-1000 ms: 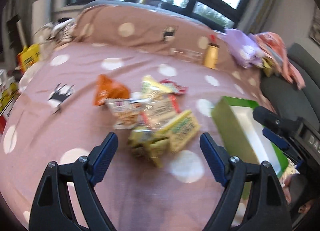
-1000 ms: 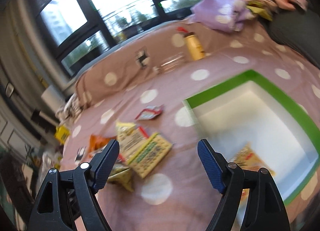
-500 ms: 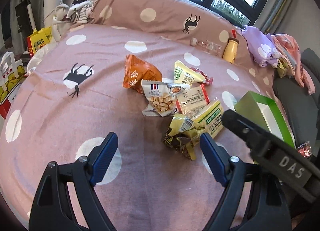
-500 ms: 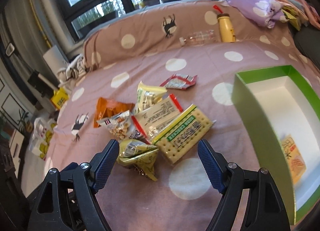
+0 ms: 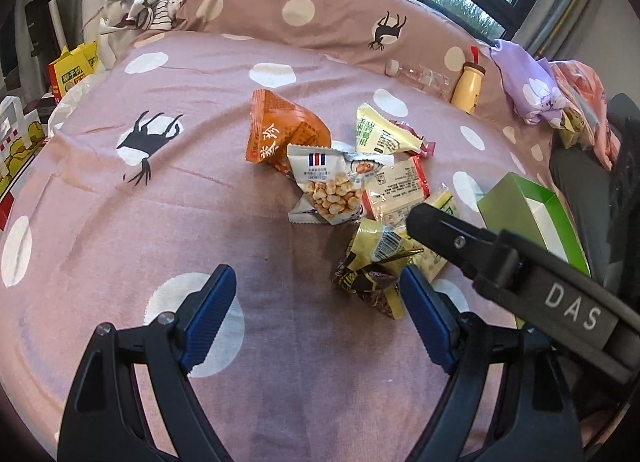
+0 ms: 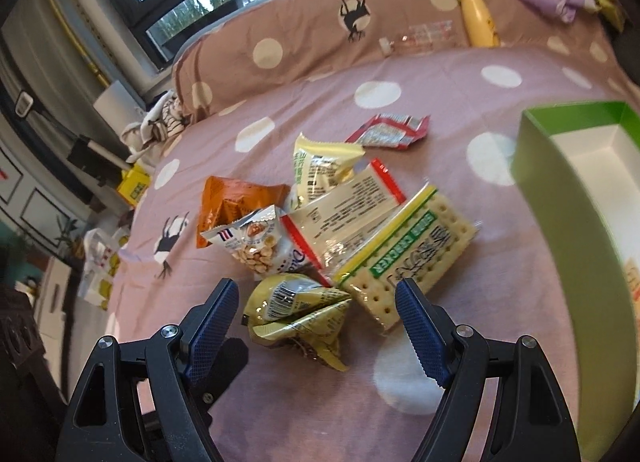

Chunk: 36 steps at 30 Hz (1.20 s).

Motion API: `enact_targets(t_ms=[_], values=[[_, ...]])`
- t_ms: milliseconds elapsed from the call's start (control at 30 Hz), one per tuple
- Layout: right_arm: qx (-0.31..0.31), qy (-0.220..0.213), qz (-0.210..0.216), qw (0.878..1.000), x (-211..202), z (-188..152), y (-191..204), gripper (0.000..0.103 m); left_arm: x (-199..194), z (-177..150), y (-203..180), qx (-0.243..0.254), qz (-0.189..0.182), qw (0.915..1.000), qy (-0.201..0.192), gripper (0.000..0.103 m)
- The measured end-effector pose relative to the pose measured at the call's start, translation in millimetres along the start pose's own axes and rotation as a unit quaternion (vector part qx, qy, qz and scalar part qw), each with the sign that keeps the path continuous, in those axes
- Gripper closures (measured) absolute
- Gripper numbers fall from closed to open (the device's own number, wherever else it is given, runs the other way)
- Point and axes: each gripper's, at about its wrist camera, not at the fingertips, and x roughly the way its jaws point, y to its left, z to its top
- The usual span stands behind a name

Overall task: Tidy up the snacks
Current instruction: 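Return the right tool to the pile and close on the yellow-green wrapped snack, then lift the yellow-green snack with the right tool and drop it into the box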

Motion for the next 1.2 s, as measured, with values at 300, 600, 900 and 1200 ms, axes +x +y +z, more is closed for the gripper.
enact_targets(t_ms=[300,600,900,1200], values=[[0.027,0.031,0.019,0.999,15.2,0.5,-8.7,0.022,9.5,2.8,0.9,-0.006,-0.008,0.9998,0.015,0.019],[0.041,0.058,0.036,0.997,32.9,2.8,-15.9,0.022,21.8,0.1,-1.8,0.0,-0.01,0.9993,0.035,0.019],[0.05,0.074,0.076,0.993,31.5,1.6,-19.8,0.023,32.7,-1.3,-3.6,-0.011,-0.037,0.9979,0.051,0.02],[0.065,0.11,0.102,0.986,55.5,-1.8,-18.3,0.031,48.1,-2.9,-5.1,-0.008,-0.042,0.9972,0.061,0.032]])
